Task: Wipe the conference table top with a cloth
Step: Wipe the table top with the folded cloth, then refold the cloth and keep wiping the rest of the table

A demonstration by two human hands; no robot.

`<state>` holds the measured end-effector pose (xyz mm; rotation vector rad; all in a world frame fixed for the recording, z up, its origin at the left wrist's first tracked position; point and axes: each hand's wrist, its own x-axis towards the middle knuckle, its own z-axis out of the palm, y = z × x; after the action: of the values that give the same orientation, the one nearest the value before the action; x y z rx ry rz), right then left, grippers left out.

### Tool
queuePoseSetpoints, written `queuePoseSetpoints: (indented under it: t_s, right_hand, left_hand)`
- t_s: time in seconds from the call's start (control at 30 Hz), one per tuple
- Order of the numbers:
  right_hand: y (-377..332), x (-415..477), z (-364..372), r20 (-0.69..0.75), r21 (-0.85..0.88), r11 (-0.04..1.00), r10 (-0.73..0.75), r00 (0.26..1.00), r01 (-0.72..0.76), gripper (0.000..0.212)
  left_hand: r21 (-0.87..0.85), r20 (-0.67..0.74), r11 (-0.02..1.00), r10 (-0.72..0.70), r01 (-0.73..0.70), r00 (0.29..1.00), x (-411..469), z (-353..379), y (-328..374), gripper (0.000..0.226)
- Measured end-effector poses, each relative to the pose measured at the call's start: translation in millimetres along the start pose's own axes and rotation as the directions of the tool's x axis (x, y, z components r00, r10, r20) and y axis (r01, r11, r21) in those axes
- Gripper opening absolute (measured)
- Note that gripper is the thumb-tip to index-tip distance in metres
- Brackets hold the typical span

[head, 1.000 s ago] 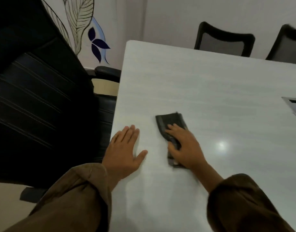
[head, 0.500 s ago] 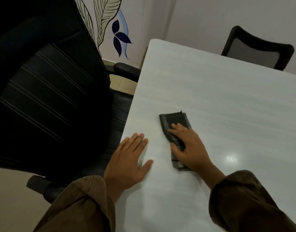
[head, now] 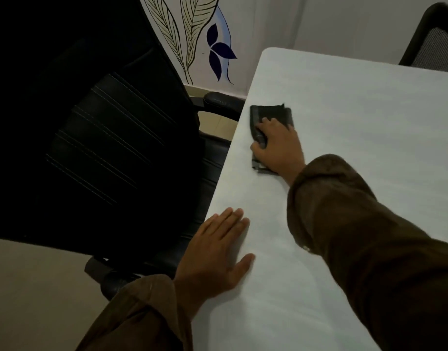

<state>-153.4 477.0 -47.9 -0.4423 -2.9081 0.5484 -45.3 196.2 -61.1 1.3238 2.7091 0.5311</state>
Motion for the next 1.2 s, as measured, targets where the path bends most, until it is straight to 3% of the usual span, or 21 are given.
queuePoseSetpoints:
  t_s: [0.13,0.23,0.3,0.4,0.53,0.6,0.7,0.8,0.9,1.0,1.07,1.13,1.2]
  right_hand:
    - [-39,-48,17,0.082,-0.02,0.992,-0.123,0.989,0.125,0.071]
    - [-65,-102,18,0.151,-0.021,0.987,-0.155,0.976,0.16,0.069]
    - [-78,-130,13,0.205,-0.001,0.99,-0.14,0.969,0.144,0.067]
    - [-102,-165,2,0.284,0.009,0.992,-0.124,0.951,0.127,0.059]
    - [-144,-222,-5,0.369,0.032,0.991,-0.13,0.92,0.127,0.061]
    - [-166,-257,-7,0.424,0.017,0.993,-0.113,0.898,0.117,0.075]
    - [-194,-307,-2,0.427,0.009,0.999,-0.041,0.903,0.041,0.092]
    - [-235,-361,4,0.43,0.048,0.982,0.142,0.892,-0.18,0.096]
    - [-274,-398,9,0.358,0.215,0.931,0.207,0.91,-0.296,0.072]
    - [-329,-415,11,0.262,0.479,0.772,0.329,0.907,-0.419,0.04]
    - [-371,-417,15,0.318,0.624,0.588,0.411,0.855,-0.515,0.033]
    - [-404,-416,14,0.414,0.737,0.346,0.447,0.793,-0.58,0.031]
    - [-441,-415,15,0.547,0.804,0.022,0.368,0.752,-0.595,0.032]
  left_hand:
    - [0.042,0.033,0.999,0.019,-0.021,0.999,1,-2,-1,0.073]
    - [-0.029,0.035,1.0,-0.004,0.005,0.999,-4,-13,8,0.07]
    - [-0.161,0.004,0.982,-0.102,0.101,0.995,-19,-14,25,0.055]
    - [-0.351,0.004,0.878,-0.345,0.324,0.939,-71,-13,61,0.043]
    - [-0.392,0.023,0.886,-0.258,0.247,0.966,-153,-34,74,0.044]
    - [-0.45,0.095,0.835,-0.308,0.316,0.947,-189,-60,64,0.041]
    - [-0.483,0.181,0.756,-0.407,0.441,0.895,-235,-92,31,0.021]
    - [-0.553,0.179,0.671,-0.483,0.494,0.857,-289,-130,-20,0.016]
    - [-0.615,0.21,0.569,-0.55,0.546,0.809,-330,-159,-64,0.015]
    - [-0.693,0.219,0.454,-0.607,0.56,0.764,-364,-184,-98,0.019]
    - [-0.738,0.249,0.364,-0.636,0.569,0.73,-386,-198,-119,0.021]
    - [-0.764,0.28,0.293,-0.653,0.575,0.704,-399,-209,-131,0.02]
    - [-0.775,0.307,0.24,-0.667,0.585,0.679,-414,-222,-145,0.015]
